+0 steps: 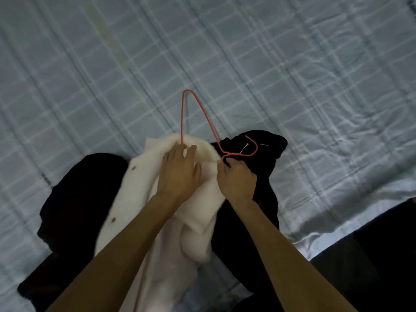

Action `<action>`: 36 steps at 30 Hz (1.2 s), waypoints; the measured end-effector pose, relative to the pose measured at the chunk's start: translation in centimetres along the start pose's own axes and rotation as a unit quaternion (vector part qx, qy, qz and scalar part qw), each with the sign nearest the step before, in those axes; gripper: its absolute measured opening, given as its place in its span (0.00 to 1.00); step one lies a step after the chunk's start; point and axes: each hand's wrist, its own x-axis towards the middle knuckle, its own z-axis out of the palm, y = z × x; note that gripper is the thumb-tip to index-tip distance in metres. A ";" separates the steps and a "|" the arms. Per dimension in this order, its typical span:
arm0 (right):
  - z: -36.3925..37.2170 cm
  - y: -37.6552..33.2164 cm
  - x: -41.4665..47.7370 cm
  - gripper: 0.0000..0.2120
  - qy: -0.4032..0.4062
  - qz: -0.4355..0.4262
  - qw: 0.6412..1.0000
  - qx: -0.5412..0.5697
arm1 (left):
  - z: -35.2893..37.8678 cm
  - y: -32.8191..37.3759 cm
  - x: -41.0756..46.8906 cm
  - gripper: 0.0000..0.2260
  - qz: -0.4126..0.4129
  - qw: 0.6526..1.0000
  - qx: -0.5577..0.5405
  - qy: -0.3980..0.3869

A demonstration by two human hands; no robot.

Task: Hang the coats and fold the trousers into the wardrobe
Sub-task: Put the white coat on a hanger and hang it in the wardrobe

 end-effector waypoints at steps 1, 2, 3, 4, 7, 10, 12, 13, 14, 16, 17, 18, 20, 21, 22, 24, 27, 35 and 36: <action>0.7 -0.4 0.4 0.19 0.000 0.018 1.000 0.003 | 0.1 -0.3 0.1 0.19 0.002 1.000 -0.002 0.005; 1.2 -0.9 0.7 0.20 0.001 0.039 0.999 0.010 | 0.2 -0.5 0.1 0.20 0.004 1.000 -0.004 0.009; 1.7 -1.3 0.9 0.22 0.010 0.060 0.998 0.026 | 0.3 -0.8 0.0 0.20 0.007 1.000 -0.008 0.013; 1.9 -1.7 1.1 0.23 0.019 0.085 0.995 0.046 | 0.3 -1.0 -0.1 0.20 0.007 1.000 -0.015 0.014; 2.0 -2.0 1.8 0.23 0.026 0.159 0.983 0.093 | 0.2 -1.8 -0.6 0.23 0.000 1.000 -0.028 0.005; 1.7 -2.0 2.3 0.23 -0.003 0.198 0.958 0.208 | 0.1 -2.5 -1.4 0.24 -0.004 1.000 -0.030 0.005; 1.3 -2.5 2.1 0.21 0.002 0.182 0.950 0.252 | 0.0 -2.9 -2.0 0.23 -0.003 0.999 -0.033 0.010; 1.1 -2.9 1.9 0.19 0.011 0.172 0.949 0.262 | 0.0 -3.1 -2.4 0.23 -0.004 0.999 -0.036 0.010; 0.8 -3.2 1.7 0.17 0.021 0.165 0.948 0.271 | -0.1 -3.3 -2.8 0.22 -0.006 0.999 -0.038 0.013; 0.5 -3.8 0.9 0.14 0.042 0.166 0.943 0.285 | -0.4 -3.5 -3.7 0.20 -0.006 0.999 -0.040 0.029; 0.5 -3.9 0.5 0.14 0.046 0.172 0.938 0.296 | -0.6 -3.5 -4.2 0.20 -0.005 0.998 -0.040 0.037; 0.4 -4.0 0.2 0.14 0.045 0.179 0.931 0.315 | -0.9 -3.4 -4.7 0.19 -0.003 0.998 -0.040 0.043; 0.0 -4.2 -0.2 0.18 0.042 0.189 0.918 0.347 | -1.4 -3.4 -5.4 0.20 -0.003 0.998 -0.038 0.044; -0.5 -4.4 -0.4 0.20 0.043 0.182 0.919 0.346 | -1.7 -3.5 -5.8 0.21 -0.006 0.998 -0.038 0.042; -1.0 -4.7 -0.7 0.23 0.050 0.168 0.926 0.334 | -2.0 -3.5 -6.1 0.22 -0.010 0.998 -0.039 0.041; -2.1 -5.2 -1.4 0.26 0.094 0.121 0.940 0.304 | -2.6 -3.6 -6.8 0.23 -0.022 0.998 -0.040 0.046; -3.7 -5.3 -3.0 0.24 0.170 0.041 0.928 0.330 | -3.9 -3.7 -7.8 0.24 -0.042 0.997 -0.041 0.053; -10.7 -7.4 -8.2 0.18 0.108 0.049 0.917 0.381 | -8.6 -2.6 -10.5 0.23 -0.083 0.987 -0.095 0.098; -11.3 -7.4 -9.0 0.19 0.091 0.058 0.919 0.380 | -9.2 -2.5 -10.8 0.23 -0.086 0.985 -0.099 0.108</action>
